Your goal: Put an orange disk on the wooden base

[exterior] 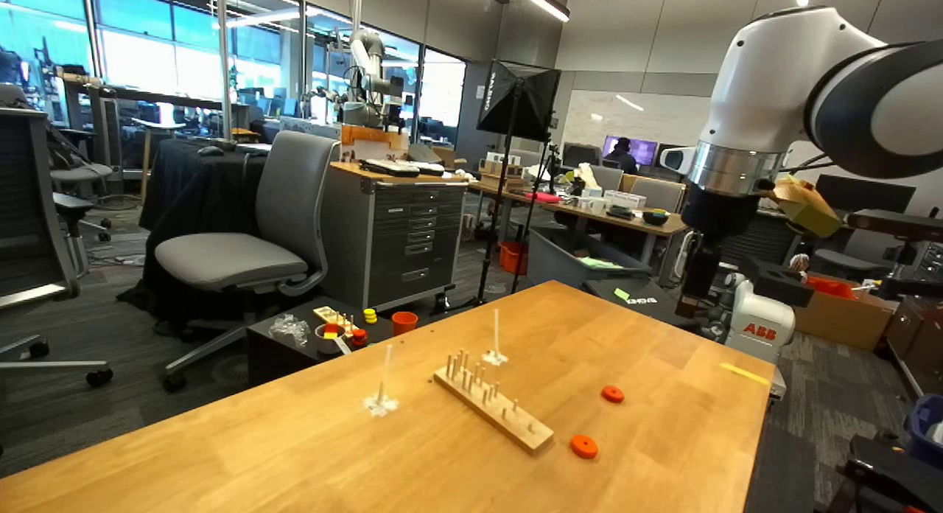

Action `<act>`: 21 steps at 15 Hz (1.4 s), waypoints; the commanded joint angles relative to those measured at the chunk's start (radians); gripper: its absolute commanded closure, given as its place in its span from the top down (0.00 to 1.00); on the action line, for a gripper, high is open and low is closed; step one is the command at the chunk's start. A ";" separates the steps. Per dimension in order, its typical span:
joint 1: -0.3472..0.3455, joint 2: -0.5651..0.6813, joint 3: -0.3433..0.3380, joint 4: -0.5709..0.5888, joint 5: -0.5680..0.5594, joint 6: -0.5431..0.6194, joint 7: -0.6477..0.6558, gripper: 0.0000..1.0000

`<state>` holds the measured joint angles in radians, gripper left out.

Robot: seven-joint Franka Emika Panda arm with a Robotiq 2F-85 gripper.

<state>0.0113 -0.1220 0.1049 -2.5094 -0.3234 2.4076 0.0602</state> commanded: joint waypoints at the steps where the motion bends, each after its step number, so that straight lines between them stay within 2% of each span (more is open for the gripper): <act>1: 0.034 0.103 0.042 0.083 -0.094 -0.030 0.156 1.00; 4: 0.072 0.206 0.049 0.155 -0.160 -0.051 0.259 1.00; 7: 0.115 0.300 0.034 0.224 -0.169 -0.070 0.287 1.00; 12: 0.161 0.431 0.027 0.335 -0.106 -0.159 0.187 1.00; 15: 0.154 0.492 0.042 0.396 -0.033 -0.243 0.026 1.00; 17: 0.165 0.494 0.025 0.398 -0.043 -0.241 0.037 1.00; 18: 0.169 0.479 0.019 0.359 -0.050 -0.203 0.065 1.00; 21: 0.169 0.491 0.017 0.371 -0.050 -0.205 0.058 1.00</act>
<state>0.1592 0.3702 0.1427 -2.1387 -0.3835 2.2019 0.1244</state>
